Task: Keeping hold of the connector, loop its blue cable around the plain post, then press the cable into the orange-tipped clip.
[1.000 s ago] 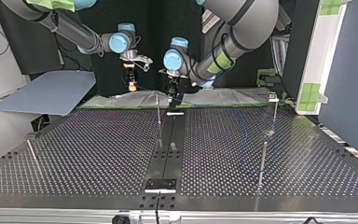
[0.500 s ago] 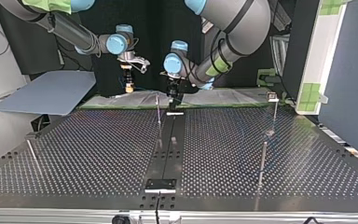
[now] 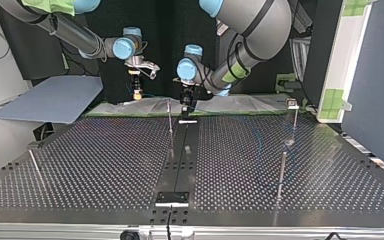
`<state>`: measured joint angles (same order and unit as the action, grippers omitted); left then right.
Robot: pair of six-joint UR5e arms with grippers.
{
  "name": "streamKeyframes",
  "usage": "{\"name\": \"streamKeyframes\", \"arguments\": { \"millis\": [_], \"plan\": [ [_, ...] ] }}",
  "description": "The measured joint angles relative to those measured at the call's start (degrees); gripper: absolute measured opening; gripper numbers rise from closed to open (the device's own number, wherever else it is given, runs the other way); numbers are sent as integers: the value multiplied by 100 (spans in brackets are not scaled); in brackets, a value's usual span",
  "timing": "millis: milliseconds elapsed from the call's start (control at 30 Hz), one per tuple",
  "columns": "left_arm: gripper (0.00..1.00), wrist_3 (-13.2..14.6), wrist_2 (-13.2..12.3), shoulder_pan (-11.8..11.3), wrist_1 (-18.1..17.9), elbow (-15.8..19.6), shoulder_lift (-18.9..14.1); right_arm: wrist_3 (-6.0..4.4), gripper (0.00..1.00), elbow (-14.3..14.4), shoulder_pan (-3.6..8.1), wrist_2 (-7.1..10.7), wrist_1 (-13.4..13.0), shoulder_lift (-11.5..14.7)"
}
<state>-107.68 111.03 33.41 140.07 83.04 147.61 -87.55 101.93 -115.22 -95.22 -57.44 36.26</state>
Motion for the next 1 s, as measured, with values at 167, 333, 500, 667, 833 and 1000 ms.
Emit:
{"name": "streamKeyframes", "arguments": {
  "millis": [167,333,500,667,833,1000],
  "plan": [
    [0,1,0,-14,3,2,0,8,0,1,16,3,-10,-6],
    [0,3,-6,-17,10,3,0,8,0,0,50,4,-20,-10],
    [0,13,-7,-22,31,5,0,10,0,-1,79,42,-25,-10],
    [0,18,-7,-22,42,4,2,-2,0,-4,99,92,-76,-11],
    [0,19,-5,-20,42,2,0,-22,0,-11,127,241,-148,-15],
    [0,17,0,-23,39,1,3,-17,0,-18,156,302,-169,-16]
  ]
}}
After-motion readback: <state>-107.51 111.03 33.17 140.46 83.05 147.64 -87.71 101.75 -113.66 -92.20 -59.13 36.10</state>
